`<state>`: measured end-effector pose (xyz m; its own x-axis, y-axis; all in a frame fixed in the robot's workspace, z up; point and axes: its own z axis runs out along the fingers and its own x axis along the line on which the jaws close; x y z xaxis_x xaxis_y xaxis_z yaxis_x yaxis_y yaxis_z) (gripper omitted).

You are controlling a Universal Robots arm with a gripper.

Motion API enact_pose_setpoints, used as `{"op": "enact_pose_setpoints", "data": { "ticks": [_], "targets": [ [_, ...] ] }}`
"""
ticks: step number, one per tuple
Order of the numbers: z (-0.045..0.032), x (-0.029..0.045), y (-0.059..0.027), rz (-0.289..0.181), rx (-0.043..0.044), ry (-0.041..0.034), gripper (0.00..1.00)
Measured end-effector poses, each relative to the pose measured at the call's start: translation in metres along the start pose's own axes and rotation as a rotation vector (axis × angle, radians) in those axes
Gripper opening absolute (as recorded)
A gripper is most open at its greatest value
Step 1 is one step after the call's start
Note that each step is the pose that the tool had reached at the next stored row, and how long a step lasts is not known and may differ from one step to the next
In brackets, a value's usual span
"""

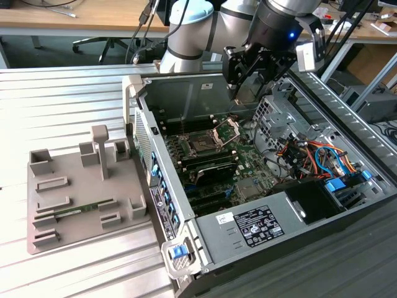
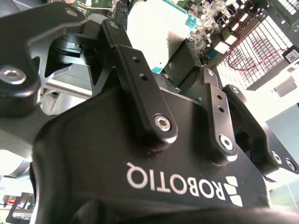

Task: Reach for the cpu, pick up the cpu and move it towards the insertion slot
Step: 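Pick up the cpu and move it towards the insertion slot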

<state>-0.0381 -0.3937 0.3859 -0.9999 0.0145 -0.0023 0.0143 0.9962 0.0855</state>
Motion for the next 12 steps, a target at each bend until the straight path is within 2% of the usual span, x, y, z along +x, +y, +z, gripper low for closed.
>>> {"op": "enact_pose_setpoints", "data": {
  "ticks": [12],
  "targets": [
    [0.0027, 0.0, -0.0002, 0.0, 0.0, 0.0, 0.55]
  ]
}}
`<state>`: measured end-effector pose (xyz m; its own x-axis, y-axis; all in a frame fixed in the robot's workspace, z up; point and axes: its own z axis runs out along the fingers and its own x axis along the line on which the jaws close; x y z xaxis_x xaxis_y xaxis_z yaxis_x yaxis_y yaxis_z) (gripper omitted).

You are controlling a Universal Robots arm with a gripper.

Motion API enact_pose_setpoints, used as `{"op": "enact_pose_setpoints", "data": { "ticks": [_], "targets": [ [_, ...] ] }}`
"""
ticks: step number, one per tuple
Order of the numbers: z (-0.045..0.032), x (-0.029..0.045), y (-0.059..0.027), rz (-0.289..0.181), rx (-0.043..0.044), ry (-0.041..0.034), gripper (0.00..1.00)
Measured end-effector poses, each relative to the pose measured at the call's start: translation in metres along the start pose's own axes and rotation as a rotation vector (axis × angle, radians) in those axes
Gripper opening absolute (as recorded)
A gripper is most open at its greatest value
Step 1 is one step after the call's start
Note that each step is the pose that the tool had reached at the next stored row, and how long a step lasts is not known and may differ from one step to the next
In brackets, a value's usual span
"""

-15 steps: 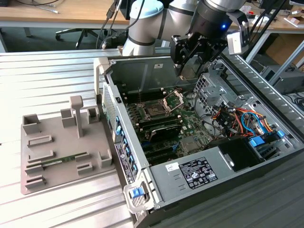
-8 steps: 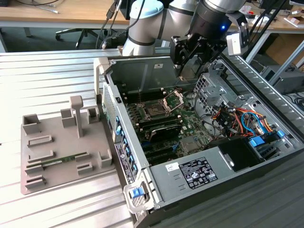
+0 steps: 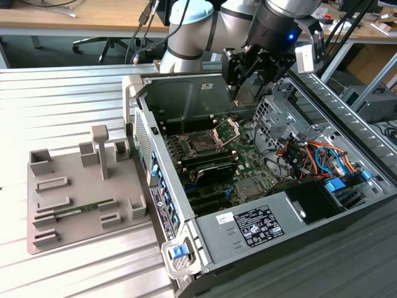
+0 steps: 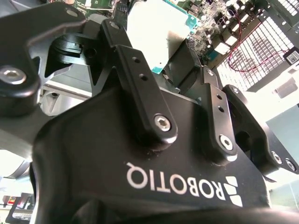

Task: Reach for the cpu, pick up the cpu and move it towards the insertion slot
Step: 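Pick up the cpu and move it towards the insertion slot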

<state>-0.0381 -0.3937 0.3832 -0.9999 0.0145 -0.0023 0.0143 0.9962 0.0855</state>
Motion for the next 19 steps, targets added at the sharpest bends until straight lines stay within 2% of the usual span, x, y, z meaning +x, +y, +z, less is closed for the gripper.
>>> {"op": "enact_pose_setpoints", "data": {
  "ticks": [19],
  "targets": [
    [0.0058, 0.0, -0.0005, 0.0, 0.0, 0.0, 0.55]
  ]
}}
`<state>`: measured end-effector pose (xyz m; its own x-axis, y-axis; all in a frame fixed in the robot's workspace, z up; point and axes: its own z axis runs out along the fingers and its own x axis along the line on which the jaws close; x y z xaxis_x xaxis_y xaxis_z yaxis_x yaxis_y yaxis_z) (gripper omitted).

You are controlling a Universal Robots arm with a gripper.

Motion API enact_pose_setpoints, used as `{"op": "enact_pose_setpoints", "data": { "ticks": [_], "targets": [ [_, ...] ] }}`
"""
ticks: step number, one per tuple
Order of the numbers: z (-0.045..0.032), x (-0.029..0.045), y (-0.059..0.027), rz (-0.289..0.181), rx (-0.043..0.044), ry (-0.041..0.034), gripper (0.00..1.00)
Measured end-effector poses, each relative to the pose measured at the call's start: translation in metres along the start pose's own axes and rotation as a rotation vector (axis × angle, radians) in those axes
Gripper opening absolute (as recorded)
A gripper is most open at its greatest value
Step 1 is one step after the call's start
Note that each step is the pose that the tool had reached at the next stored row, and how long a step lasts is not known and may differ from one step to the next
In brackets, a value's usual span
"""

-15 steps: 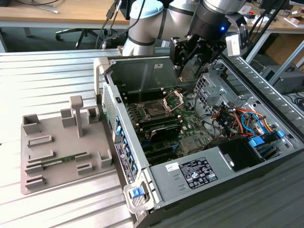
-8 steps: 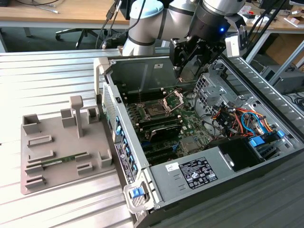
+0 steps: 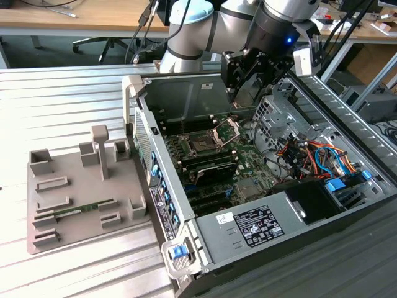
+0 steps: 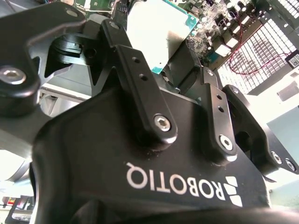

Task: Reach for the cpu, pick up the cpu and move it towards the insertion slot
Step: 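Pick up the cpu and move it towards the insertion slot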

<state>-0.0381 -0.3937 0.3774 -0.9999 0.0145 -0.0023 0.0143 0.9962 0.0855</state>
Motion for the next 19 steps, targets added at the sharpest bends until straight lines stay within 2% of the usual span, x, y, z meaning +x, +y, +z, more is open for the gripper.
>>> {"op": "enact_pose_setpoints", "data": {
  "ticks": [19],
  "targets": [
    [0.0061, 0.0, -0.0005, 0.0, 0.0, 0.0, 0.55]
  ]
}}
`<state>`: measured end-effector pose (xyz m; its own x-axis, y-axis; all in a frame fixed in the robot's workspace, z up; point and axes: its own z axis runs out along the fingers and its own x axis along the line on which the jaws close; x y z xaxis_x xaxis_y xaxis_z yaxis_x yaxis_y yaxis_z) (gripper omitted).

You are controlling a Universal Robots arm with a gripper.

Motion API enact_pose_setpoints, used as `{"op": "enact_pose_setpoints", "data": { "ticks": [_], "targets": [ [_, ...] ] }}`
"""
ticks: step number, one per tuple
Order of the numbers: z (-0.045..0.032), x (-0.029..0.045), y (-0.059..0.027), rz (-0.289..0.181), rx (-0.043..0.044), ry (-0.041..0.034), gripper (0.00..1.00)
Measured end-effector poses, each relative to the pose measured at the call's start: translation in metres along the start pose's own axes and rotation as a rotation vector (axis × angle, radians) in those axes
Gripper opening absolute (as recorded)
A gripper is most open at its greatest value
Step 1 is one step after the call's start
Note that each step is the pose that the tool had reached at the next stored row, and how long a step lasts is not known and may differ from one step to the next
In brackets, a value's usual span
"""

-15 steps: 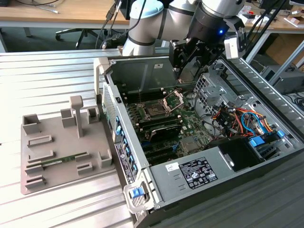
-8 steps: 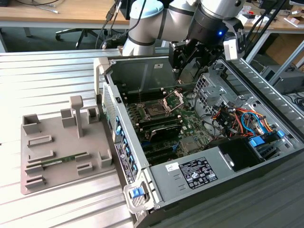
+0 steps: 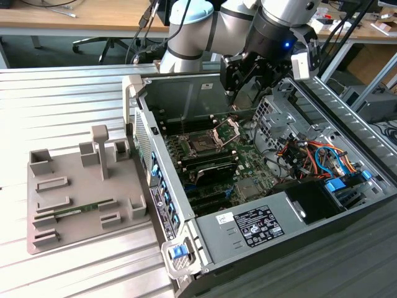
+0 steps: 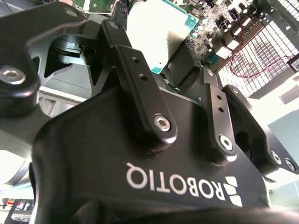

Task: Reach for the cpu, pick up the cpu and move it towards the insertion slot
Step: 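Pick up the cpu and move it towards the insertion slot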

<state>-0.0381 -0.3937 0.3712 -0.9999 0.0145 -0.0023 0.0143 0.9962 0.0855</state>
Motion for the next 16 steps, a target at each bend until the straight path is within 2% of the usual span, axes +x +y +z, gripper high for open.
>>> {"op": "enact_pose_setpoints", "data": {
  "ticks": [16],
  "targets": [
    [0.0038, 0.0, -0.0003, 0.0, 0.0, 0.0, 0.55]
  ]
}}
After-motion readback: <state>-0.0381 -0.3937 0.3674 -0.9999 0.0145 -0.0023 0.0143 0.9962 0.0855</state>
